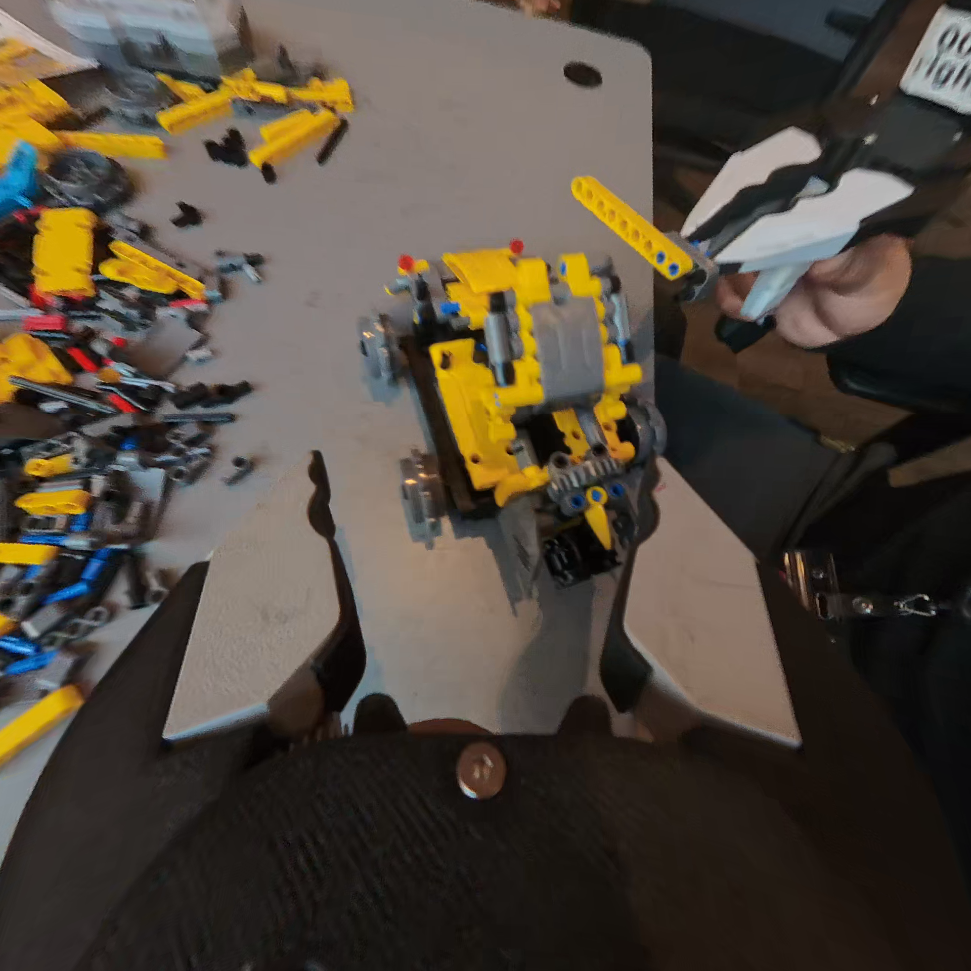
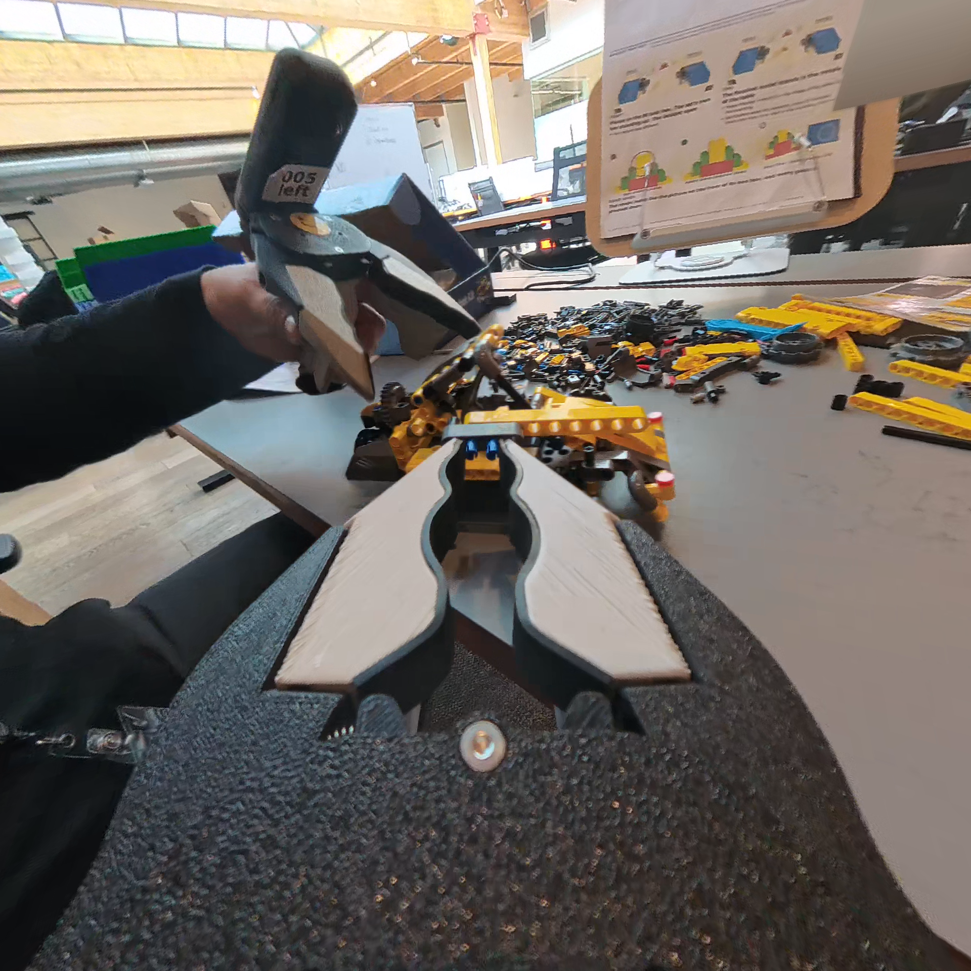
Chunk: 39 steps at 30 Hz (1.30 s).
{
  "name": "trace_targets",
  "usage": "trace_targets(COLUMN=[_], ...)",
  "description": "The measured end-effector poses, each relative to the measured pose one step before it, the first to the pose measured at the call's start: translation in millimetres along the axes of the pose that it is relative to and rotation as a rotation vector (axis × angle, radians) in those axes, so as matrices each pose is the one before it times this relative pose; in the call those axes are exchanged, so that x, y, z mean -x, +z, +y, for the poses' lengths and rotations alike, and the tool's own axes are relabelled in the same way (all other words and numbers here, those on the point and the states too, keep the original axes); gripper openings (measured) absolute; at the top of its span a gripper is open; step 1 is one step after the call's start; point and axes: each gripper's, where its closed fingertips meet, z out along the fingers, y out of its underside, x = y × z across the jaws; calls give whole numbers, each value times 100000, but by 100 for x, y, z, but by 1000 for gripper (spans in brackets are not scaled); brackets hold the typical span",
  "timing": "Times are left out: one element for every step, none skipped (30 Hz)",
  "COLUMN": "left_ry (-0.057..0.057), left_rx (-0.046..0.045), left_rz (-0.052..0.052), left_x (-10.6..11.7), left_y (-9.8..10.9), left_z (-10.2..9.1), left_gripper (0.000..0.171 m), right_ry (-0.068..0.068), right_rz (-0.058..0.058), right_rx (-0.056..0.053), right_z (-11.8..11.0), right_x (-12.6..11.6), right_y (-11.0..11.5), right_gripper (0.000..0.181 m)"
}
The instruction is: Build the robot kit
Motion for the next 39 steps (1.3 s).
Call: trace_targets(left_ry=[888,679,549,-1527,-228,-82,-52,-82,284,452,5,-23,223,309,-365,-1105,-775,-304,-551,-829,-1144,-2006,-2866,-2108,738,2924,3289,3376,3698,3904,3348,2356,1198,-141,-786,-566,-444,-299,310], left_rx=[3067,2979,2854,-675,-1700,-1237,-24,68,-403,-932,-826,-37,667,753,297,142,340,426,45,-685,-1375,-1865,-3264,-4167,-4949,-4211,-3036,-1368,1306,3756,4014,2489,79,-1643,-2597,-1674,821,1819,1330], left_rz=[379,-469,-694,424,-886,-425,103,58,339,1028,1078,409,89,-34,-71,-199,-430,-688,-866,-297,424,1439,2342,2585,2418,1987,1001,811,494,220,219,1295,5686,7402,8045,7863,4418,1946,2186], left_x=[-755,-359,-133,-256,-99,-231,-317,-233,-136,-29,125,304,389,445,417,309,129,-46,-139,-302,-477,-644,-727,-678,-602,-448,-212,-96,52,263,410,347,-196,-194,-106,-69,393,585,291], left_y=[578,578,593,587,520,474,483,554,649,778,855,904,901,861,765,595,384,146,-28,-164,-244,-359,-551,-782,-960,-948,-721,-359,40,372,574,644,638,475,312,243,191,187,204], left_z=[854,801,711,53,-253,-384,-364,-430,-529,-656,-733,-764,-760,-736,-679,-528,-307,-93,85,170,191,150,-65,-228,-423,-511,-536,-442,-111,226,251,52,-228,-414,-482,-298,57,202,152], left_gripper=[114,108,99,100,101,101,100,100,100,100,100,100,100,99,99,99,99,99,100,100,101,102,101,99,87,72,67,72,77,82,89,96,105,103,99,97,93,94,96], right_ry=[-753,-1182,-1588,-2128,-2210,-1499,-169,991,1425,1442,1004,-32,-1208,-1528,-977,78,1065,1582,1699,1017,362,229,754,1400,833,-439,-1131,-1118,-1171,-1356,-631,486,980,682,-202,-760,-1321,-1736,-1616], right_rz=[-958,-598,40,936,1488,1610,1797,1924,2217,2442,2471,2534,2587,2710,2280,1731,1213,730,126,-684,-971,-1068,-1241,-1541,-1588,-791,-488,-1189,-925,392,486,-16,373,562,68,-415,-761,-815,-1172], right_rx=[728,1117,1293,1168,443,-302,-534,-768,-1252,-1398,-1109,-1003,-694,-278,47,203,-105,-130,525,831,968,1164,1185,646,190,557,1042,1110,644,279,293,-208,-429,-807,-829,4,658,465,-180], right_z=[175,210,226,159,10,-109,-141,-120,-161,-188,-194,-220,-212,-152,-67,14,33,69,181,250,295,334,327,213,122,155,162,78,-27,-94,-54,-89,-43,-91,-100,12,81,48,-47], right_x=[596,548,419,229,51,-135,-349,-511,-645,-710,-735,-723,-717,-728,-668,-572,-431,-275,-94,140,270,331,369,417,424,273,148,140,16,-273,-370,-339,-372,-335,-198,-101,-29,-3,70], right_y=[174,150,65,-73,-274,-437,-538,-590,-630,-624,-580,-515,-469,-397,-341,-292,-271,-204,-89,16,106,204,266,284,257,236,217,198,161,86,49,0,-67,-104,-72,34,121,157,153], right_gripper=[12,12,12,12,11,12,12,12,12,12,12,12,12,12,12,12,12,11,11,11,11,11,11,11,11,11,11,11,11,11,11,11,12,12,11,12,11,12,12])
